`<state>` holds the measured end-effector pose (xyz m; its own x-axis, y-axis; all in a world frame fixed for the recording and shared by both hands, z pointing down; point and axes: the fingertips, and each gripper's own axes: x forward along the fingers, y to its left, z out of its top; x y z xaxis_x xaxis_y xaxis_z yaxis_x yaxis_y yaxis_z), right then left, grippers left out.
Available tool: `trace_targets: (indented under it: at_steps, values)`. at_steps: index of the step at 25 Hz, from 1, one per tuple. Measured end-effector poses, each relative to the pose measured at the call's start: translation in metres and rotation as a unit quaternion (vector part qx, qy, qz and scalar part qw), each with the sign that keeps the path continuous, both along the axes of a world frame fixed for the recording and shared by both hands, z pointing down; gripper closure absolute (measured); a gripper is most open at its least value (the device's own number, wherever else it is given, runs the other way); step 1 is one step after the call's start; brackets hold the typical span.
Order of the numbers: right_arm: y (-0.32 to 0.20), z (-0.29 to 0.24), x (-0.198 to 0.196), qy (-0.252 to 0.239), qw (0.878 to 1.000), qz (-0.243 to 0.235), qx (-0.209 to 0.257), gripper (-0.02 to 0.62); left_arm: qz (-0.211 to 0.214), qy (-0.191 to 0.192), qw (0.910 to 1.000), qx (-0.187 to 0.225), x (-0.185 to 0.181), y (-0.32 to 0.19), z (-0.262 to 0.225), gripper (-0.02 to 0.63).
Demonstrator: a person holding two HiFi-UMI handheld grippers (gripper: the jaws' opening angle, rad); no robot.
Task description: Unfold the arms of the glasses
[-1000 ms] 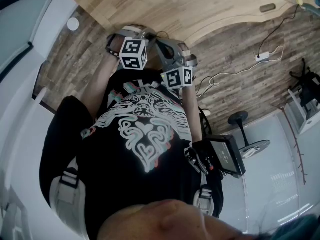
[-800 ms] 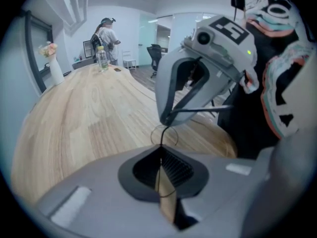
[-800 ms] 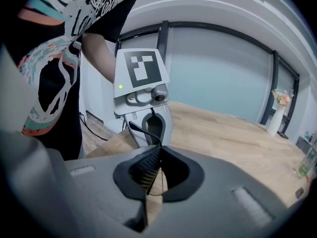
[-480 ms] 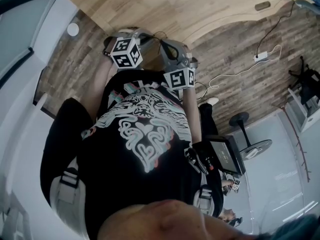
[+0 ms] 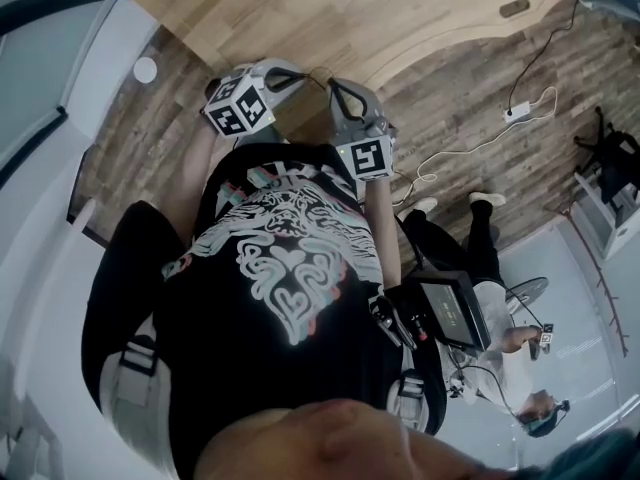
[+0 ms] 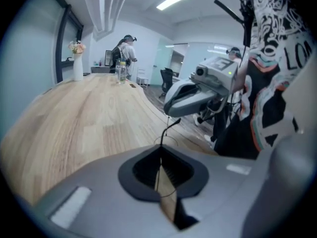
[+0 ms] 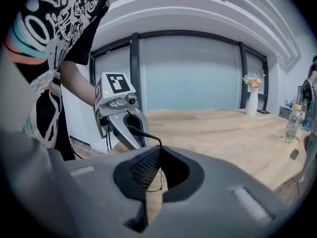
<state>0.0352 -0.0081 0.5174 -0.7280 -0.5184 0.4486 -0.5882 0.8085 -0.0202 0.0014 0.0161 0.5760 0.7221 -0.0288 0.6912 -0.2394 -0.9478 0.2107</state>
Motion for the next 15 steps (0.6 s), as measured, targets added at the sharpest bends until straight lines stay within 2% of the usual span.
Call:
trace_targets:
  at_steps: [10, 15]
  values:
    - [-0.007, -0.002, 0.019, -0.025, 0.998, 0.048, -0.02, 0.597, -0.016, 0.065, 0.9978, 0.003, 0.008, -0.014, -0.023, 0.614]
    - [-0.008, -0.018, 0.025, -0.033, 0.997, 0.064, -0.006, 0.597, -0.037, 0.119, 0.9922, -0.011, 0.006, -0.019, -0.046, 0.614]
